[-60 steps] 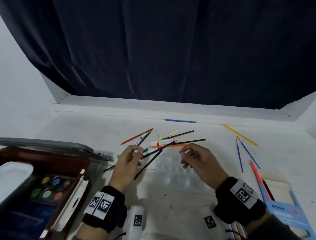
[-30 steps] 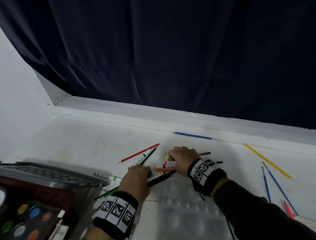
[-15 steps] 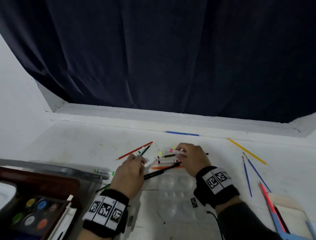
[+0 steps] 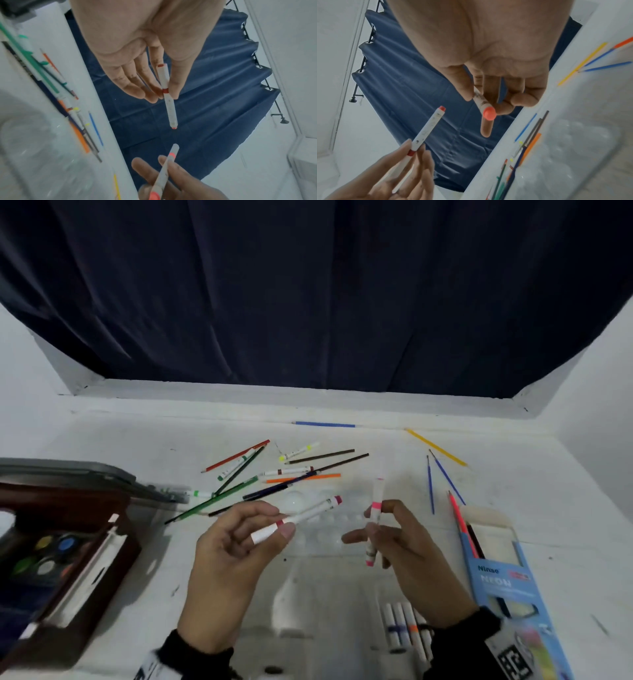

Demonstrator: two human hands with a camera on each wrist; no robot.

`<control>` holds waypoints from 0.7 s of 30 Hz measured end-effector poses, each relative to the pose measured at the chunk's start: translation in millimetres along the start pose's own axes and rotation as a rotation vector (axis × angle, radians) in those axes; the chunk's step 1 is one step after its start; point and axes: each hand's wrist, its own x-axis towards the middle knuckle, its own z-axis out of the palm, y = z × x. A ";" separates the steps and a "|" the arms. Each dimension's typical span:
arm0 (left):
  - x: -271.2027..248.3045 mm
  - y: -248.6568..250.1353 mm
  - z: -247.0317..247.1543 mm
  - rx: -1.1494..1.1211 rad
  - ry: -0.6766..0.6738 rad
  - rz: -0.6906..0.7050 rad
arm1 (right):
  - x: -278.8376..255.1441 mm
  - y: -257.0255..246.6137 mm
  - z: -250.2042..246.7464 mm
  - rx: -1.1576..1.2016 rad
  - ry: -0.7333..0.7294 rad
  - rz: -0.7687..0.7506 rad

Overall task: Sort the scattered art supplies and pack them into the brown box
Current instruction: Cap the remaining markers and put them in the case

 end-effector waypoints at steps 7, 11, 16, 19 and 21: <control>-79.1 -10.3 21.2 -0.057 0.019 -0.177 | -59.5 15.6 -14.2 0.036 -0.063 0.105; -115.4 -17.1 19.0 0.003 0.036 -0.256 | -84.9 27.2 -16.4 0.080 -0.071 0.128; -136.7 -25.2 8.6 0.035 0.053 -0.283 | -103.7 39.3 -14.2 0.046 -0.075 0.133; -132.6 -27.7 1.1 0.105 0.007 -0.260 | -107.5 40.1 -7.5 0.007 -0.117 0.146; -125.4 -33.4 -6.1 0.185 -0.089 -0.230 | -107.6 42.5 -0.2 -0.020 -0.108 0.141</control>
